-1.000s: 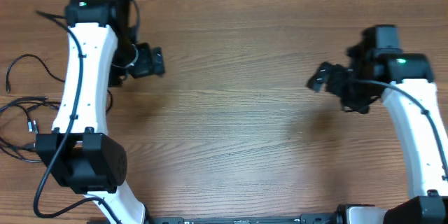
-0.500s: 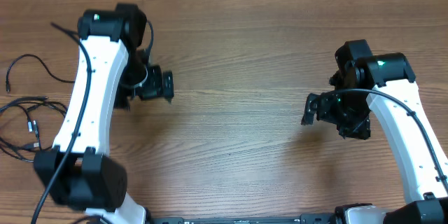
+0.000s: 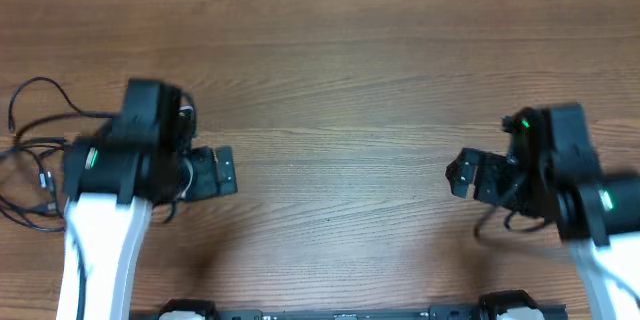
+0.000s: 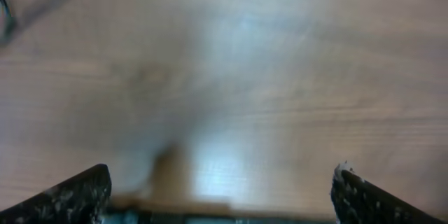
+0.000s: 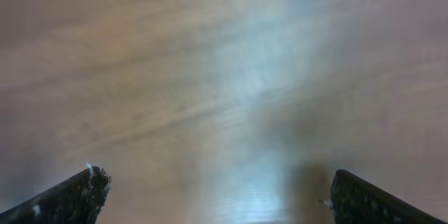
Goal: Untangle cables
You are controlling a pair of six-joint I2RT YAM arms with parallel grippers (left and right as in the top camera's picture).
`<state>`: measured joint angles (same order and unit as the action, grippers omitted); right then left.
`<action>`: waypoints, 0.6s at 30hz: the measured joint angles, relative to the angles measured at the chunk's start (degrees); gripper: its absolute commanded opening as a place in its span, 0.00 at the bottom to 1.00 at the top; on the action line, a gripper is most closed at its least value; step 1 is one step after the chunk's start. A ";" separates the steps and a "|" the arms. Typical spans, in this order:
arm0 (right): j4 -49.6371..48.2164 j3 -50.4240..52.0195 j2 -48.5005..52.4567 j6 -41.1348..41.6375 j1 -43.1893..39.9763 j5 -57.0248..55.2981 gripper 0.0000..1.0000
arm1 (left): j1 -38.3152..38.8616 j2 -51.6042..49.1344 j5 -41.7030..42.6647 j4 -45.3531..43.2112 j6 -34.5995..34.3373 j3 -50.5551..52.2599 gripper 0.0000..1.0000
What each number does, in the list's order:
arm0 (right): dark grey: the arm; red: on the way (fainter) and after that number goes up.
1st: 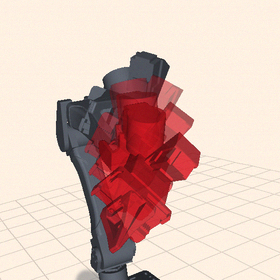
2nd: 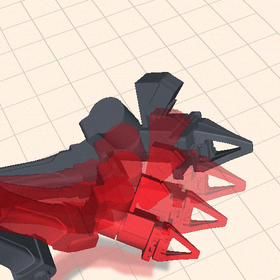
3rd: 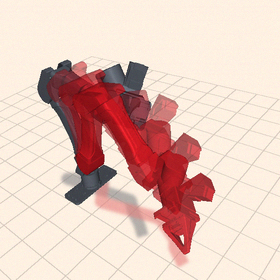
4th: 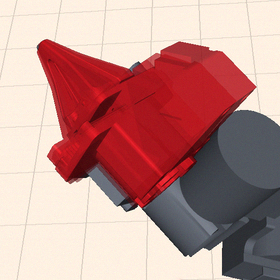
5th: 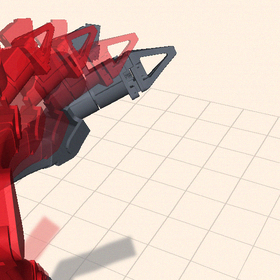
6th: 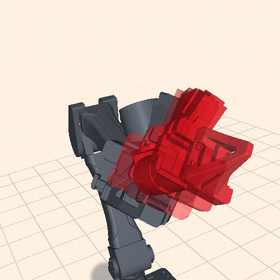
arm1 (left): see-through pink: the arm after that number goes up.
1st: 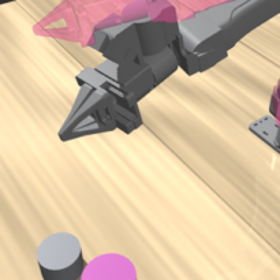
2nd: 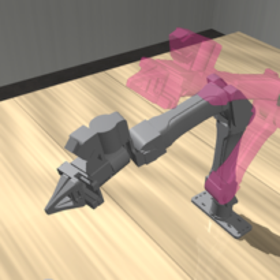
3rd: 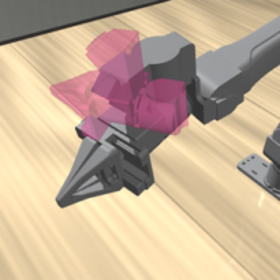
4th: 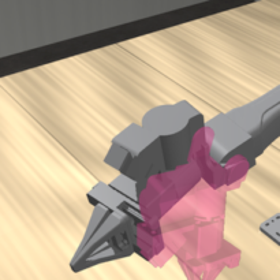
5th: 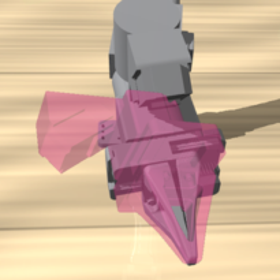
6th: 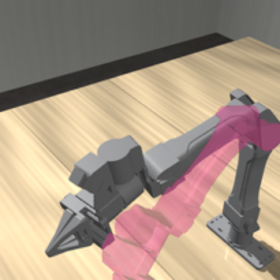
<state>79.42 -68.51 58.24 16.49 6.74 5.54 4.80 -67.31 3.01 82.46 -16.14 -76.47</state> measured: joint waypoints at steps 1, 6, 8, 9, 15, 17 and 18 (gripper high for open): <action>-1.27 0.98 -3.02 0.02 0.00 -0.02 1.00 | 0.00 3.04 -0.28 -1.84 0.00 1.14 1.00; -4.28 2.43 -17.53 0.63 0.00 -2.27 1.00 | 0.00 23.89 -4.98 -7.89 -0.46 6.88 0.99; -4.61 2.47 -20.44 0.72 0.00 -3.06 1.00 | 0.00 29.07 -6.62 -8.92 -0.68 7.56 1.00; -5.01 2.49 -21.75 0.85 0.00 -3.43 1.00 | 0.00 31.10 -7.37 -9.29 -0.85 7.76 0.99; -6.82 2.54 -22.45 1.33 0.00 -3.63 1.00 | 0.00 36.17 -8.92 -11.76 -3.65 8.31 1.00; -6.25 2.54 -22.43 1.42 0.00 -3.63 1.00 | 0.00 36.17 -9.09 -10.40 -4.11 8.48 0.99; -5.99 2.54 -22.43 1.49 0.00 -3.63 1.00 | 0.00 36.17 -9.14 -9.42 -4.48 8.66 1.00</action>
<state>73.43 -65.98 35.81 17.98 6.74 1.91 4.80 -31.14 -6.13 73.03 -20.62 -67.81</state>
